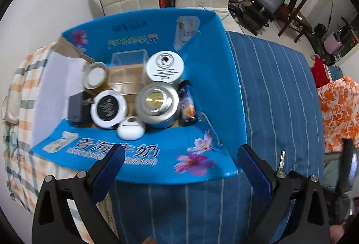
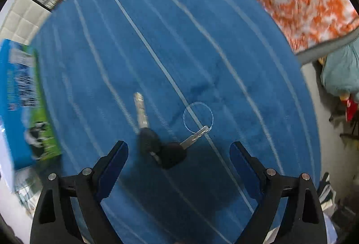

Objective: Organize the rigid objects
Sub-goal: 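Move the right tool down to the car key on the sheet, then grasp the car key by its blade with the right tool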

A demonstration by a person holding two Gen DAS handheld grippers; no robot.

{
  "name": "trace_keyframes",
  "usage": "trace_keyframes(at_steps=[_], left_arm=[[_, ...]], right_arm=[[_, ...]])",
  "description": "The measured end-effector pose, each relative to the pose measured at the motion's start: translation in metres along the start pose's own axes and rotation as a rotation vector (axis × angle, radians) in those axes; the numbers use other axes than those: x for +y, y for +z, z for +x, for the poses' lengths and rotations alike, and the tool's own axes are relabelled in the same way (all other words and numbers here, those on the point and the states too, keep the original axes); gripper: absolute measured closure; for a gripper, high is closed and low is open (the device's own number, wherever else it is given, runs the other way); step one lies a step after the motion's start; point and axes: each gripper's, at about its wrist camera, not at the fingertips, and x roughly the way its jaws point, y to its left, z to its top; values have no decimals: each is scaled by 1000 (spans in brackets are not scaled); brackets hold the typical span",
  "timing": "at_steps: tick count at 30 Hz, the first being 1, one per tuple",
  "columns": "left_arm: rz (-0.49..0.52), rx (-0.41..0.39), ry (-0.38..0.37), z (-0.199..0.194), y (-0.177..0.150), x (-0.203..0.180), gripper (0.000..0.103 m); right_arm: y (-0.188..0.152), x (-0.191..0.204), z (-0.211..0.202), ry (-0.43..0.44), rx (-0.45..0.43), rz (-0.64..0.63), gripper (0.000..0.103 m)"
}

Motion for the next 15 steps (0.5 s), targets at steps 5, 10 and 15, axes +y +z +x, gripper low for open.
trace_keyframes(at_steps=[5,10,15], left_arm=[[28,22,39,14,3,-9,0],[44,32,77,20,1,-6,0],[47,29,59,20,-2,-2,0]], right_arm=[[-1,17,34,-10,42,-45,13],[-12,37,27,-66,-51,-124,32],[-20,67,18,-86,-35,-217,81]])
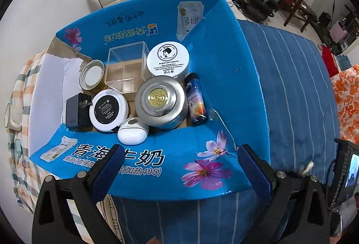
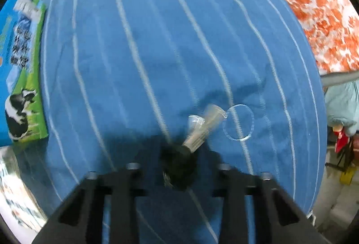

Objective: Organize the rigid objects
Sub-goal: 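Grasp the car key by its blade with the right tool, then carry the car key with the right tool into the box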

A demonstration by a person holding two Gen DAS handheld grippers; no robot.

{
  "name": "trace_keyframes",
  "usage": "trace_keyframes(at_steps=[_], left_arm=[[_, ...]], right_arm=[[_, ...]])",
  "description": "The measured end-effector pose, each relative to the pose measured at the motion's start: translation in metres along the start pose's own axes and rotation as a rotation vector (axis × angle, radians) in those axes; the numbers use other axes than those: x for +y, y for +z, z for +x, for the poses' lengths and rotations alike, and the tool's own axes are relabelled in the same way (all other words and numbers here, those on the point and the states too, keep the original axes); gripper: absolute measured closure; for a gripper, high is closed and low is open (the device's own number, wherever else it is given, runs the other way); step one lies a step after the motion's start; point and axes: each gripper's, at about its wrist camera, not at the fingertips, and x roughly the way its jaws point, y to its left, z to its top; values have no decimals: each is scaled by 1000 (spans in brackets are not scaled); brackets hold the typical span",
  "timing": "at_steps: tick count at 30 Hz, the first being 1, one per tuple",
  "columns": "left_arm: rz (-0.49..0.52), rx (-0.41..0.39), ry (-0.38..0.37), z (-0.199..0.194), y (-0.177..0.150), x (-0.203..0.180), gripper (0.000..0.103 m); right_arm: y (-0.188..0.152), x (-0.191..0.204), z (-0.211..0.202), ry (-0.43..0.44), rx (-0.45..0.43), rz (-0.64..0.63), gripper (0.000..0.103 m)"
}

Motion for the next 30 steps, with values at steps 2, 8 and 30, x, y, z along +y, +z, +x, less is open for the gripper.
trace_keyframes(at_steps=[2,8,30], left_arm=[[1,0,1,-1,0,1,0],[13,-26,3,-12,-2,4,0],[-162,-56,-102,-90,-17,87,0]], right_arm=[[-2,13,-3,-21,-5,-30,86],[-19,43,-24,-3,-29,-62,91],[-42,118,-240,335,-359,-261,91]])
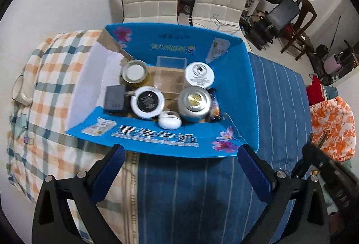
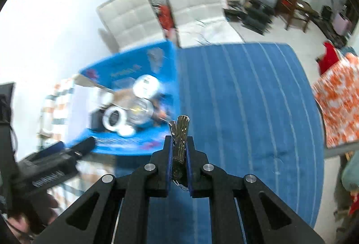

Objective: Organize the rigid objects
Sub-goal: 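Carry the car key with the right tool into the box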

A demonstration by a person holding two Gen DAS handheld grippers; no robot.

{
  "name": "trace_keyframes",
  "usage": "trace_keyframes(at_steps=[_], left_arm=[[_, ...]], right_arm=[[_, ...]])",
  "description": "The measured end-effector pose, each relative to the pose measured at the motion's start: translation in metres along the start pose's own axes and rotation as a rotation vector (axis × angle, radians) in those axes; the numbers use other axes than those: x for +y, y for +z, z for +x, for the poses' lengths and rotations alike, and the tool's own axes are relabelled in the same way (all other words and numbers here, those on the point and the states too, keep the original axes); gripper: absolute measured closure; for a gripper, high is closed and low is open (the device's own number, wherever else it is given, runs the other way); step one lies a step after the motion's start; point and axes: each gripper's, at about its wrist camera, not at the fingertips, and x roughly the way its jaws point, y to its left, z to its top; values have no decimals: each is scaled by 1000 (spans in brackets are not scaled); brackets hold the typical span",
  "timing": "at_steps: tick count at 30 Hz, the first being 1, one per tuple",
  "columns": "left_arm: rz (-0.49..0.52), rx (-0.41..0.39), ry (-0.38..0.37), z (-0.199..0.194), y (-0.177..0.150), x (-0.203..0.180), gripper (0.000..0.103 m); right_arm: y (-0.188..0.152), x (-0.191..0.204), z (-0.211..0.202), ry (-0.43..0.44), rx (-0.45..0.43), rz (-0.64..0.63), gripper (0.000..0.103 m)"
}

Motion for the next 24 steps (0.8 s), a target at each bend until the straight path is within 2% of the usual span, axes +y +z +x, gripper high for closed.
trace_keyframes(at_steps=[4,8,12,15,20,24], left_arm=[[10,-97,-3,-14,6,16,0],[43,-184,9,-11,12,31,0],[75,-192,92,7,19,42,0],[85,-180,127,28,26,49,0],[83,-133,167,59,35,60,0],[85,-109,165,74,38,63,0]], right_arm=[[16,26,-2,57,-32,-46,91],[24,48,23,102,-26,-63,91],[25,54,68,103,0,-56,91],[23,56,107,76,42,-49,91],[21,59,163,-13,101,-46,91],[20,57,191,-76,134,-50,91]])
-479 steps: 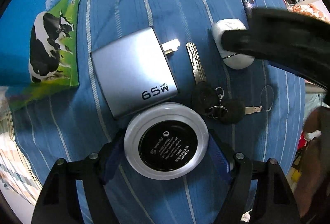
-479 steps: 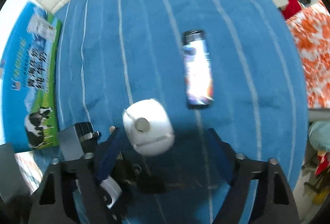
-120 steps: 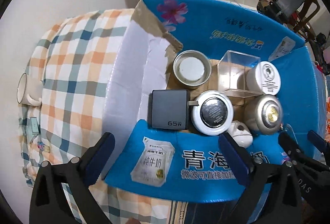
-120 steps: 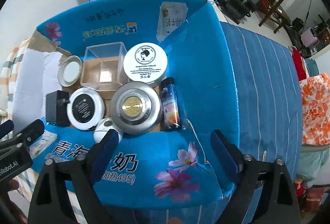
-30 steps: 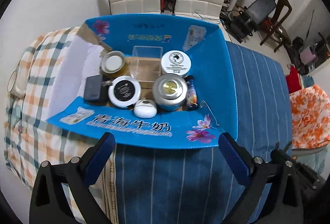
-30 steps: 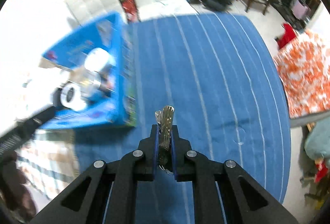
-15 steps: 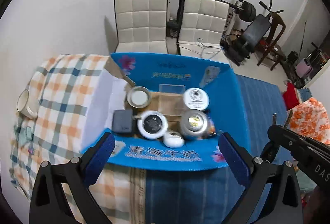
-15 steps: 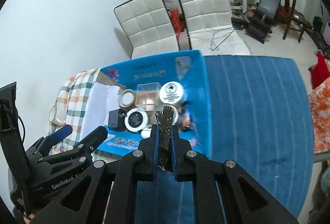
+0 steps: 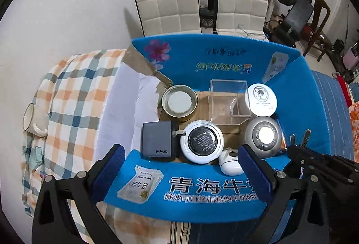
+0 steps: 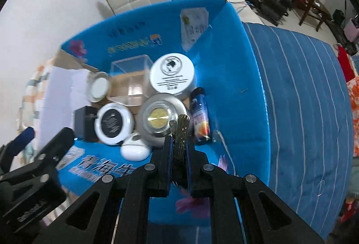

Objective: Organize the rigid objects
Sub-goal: 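Carry the car key with the right tool into the box, then lower the key beside the lighter and open the right tool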

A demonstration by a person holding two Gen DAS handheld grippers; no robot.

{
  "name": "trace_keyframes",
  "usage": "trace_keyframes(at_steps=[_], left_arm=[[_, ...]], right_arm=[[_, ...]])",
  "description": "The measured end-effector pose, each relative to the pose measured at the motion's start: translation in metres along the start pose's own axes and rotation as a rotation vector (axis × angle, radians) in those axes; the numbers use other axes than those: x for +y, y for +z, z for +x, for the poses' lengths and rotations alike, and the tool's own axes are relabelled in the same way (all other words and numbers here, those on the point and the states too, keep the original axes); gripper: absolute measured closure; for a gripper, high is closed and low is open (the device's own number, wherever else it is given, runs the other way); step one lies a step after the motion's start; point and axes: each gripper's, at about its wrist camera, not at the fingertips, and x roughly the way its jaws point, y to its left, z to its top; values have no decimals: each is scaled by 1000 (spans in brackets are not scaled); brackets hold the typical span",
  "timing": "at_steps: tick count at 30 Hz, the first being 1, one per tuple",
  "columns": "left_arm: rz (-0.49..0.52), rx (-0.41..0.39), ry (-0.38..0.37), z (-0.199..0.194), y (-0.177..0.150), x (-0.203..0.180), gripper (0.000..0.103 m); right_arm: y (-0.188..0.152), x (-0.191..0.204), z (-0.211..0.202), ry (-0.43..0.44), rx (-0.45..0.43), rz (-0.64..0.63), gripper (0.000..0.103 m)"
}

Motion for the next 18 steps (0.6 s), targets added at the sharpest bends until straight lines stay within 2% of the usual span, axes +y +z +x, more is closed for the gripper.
trace_keyframes(at_steps=[10,18], left_arm=[[20,49,2,23,8,0,0],[11,79,-18,34,10,4,0]], right_arm=[[4,-4,38,-133,63,-3,92],[7,-9,47,-179,82,-30,80]])
